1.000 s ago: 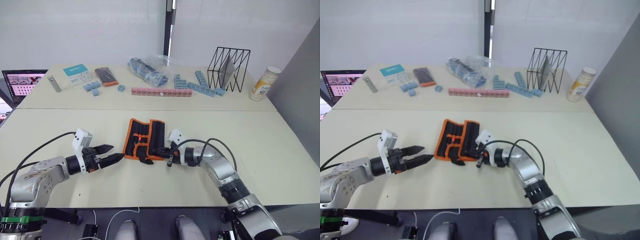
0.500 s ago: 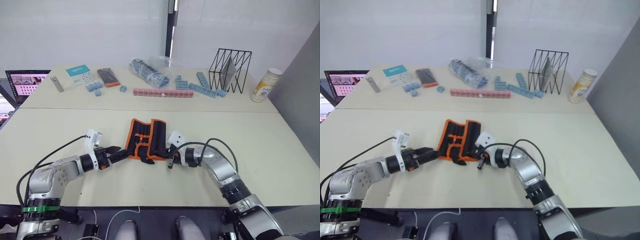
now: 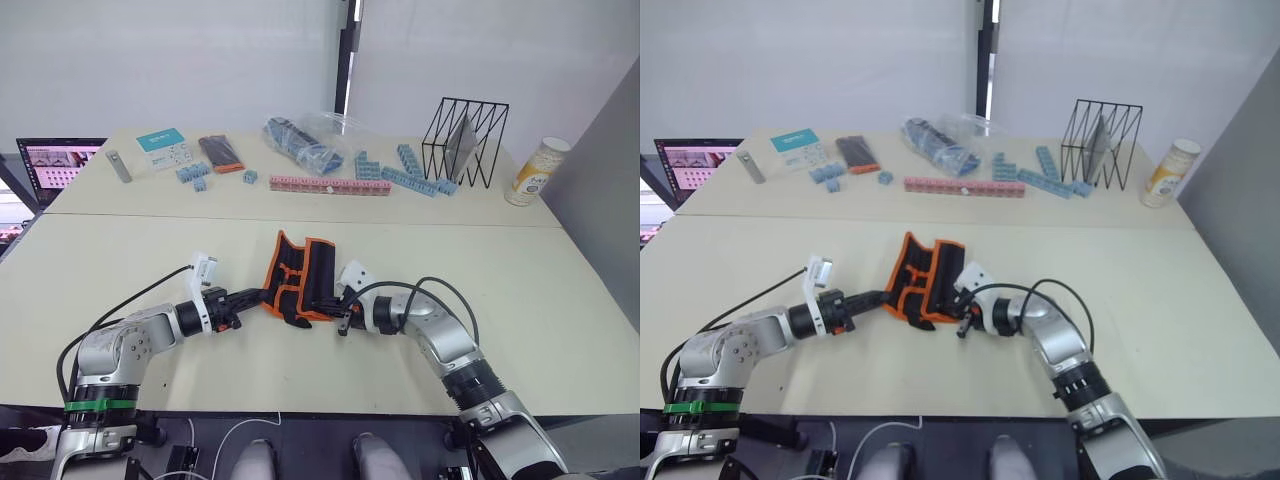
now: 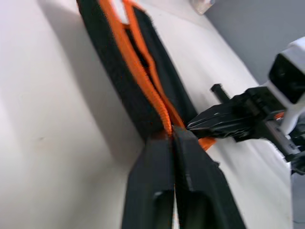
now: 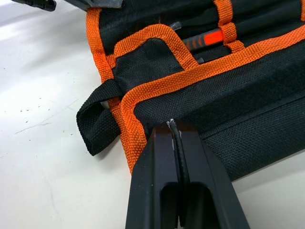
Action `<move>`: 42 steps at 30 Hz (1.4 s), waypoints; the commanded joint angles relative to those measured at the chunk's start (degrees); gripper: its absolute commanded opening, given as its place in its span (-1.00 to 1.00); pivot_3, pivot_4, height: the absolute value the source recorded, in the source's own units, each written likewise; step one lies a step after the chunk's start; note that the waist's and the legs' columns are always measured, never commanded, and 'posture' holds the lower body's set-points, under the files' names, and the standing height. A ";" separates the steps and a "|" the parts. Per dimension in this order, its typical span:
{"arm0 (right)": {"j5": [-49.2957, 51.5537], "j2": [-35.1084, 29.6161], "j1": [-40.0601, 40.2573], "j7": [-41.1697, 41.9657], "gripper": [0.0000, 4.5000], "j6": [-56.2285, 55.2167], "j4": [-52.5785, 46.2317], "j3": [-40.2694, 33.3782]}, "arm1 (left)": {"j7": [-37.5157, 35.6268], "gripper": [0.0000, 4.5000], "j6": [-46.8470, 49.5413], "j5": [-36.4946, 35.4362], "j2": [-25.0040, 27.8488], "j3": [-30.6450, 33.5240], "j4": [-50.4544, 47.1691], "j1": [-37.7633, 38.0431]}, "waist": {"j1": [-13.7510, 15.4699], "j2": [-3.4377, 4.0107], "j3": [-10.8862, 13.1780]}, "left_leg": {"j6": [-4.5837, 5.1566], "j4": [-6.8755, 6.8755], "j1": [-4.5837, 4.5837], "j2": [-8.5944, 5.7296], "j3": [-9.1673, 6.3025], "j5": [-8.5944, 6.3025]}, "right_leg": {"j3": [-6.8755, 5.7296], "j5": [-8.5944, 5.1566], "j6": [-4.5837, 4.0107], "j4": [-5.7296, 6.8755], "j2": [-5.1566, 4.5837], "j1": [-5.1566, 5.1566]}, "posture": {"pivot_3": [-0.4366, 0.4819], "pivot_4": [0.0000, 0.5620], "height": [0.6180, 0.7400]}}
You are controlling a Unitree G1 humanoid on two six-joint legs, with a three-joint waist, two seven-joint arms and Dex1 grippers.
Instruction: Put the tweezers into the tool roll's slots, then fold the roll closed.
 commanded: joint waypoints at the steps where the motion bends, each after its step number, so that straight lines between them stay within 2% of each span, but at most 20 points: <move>1: -0.45 0.28 1.03 -0.48 -1.00 2.67 -0.09 0.70 | -0.52 -1.00 -3.85 0.97 -0.67 -1.09 -2.74 -2.10 | 0.01 0.00 0.00 | 0.00 0.00 0.00 0.00 0.00 0.00 | 0.00 0.00 0.00 0.00 0.00 0.00 | -0.05 -0.47 1.00; 8: -0.67 1.30 1.02 -1.42 -1.00 4.77 -1.38 1.18 | -3.07 -1.00 -5.34 2.07 -3.50 -8.04 -5.51 -3.72 | -0.07 -0.01 0.00 | 0.00 0.03 0.00 0.00 0.00 0.00 | 0.01 0.02 0.02 0.00 0.00 0.02 | -0.05 -0.47 1.00; 17: 0.34 0.58 2.01 -2.14 -1.00 7.26 -4.29 0.07 | -2.18 -1.00 -7.07 9.80 -4.35 -14.80 1.56 -6.91 | 0.00 0.00 -0.01 | 0.00 0.02 -0.01 -0.01 0.00 0.00 | 0.03 0.02 0.04 -0.01 0.02 0.02 | -0.05 -0.47 1.00; 23: 2.22 0.46 1.93 -2.58 -1.00 9.20 -7.08 -2.39 | -2.01 -1.00 -8.19 12.66 -6.68 -16.10 8.59 -9.05 | 0.20 0.00 -0.01 | 0.00 0.06 -0.01 -0.03 -0.01 0.00 | 0.03 0.04 0.07 -0.01 0.02 0.04 | -0.05 -0.47 1.00; 33: 4.17 0.04 2.13 -3.01 -1.00 11.70 -9.32 -4.00 | -5.13 -1.00 -9.15 13.46 -9.01 -17.72 11.15 -9.58 | 0.37 0.00 -0.01 | 0.01 0.13 -0.03 -0.06 -0.02 0.01 | 0.05 0.07 0.12 -0.01 0.01 0.05 | -0.05 -0.47 1.00; 37: 6.44 -1.07 1.55 -2.96 -1.00 13.77 -11.14 -6.44 | -6.17 -1.00 -12.84 19.84 -7.55 -23.11 14.83 -8.16 | 0.48 0.00 -0.01 | 0.00 0.12 -0.02 -0.06 -0.02 0.00 | 0.05 0.06 0.11 -0.02 0.00 0.07 | -0.05 -0.47 1.00; 42: 11.35 -3.15 0.56 -1.66 -1.00 18.00 -14.33 -10.53 | -7.10 -1.00 -16.17 23.15 -7.51 -24.91 17.83 -7.24 | 0.58 0.08 -0.07 | 0.00 0.12 0.03 -0.09 -0.02 0.00 | 0.06 0.06 0.11 -0.05 -0.02 0.14 | -0.05 -0.47 1.00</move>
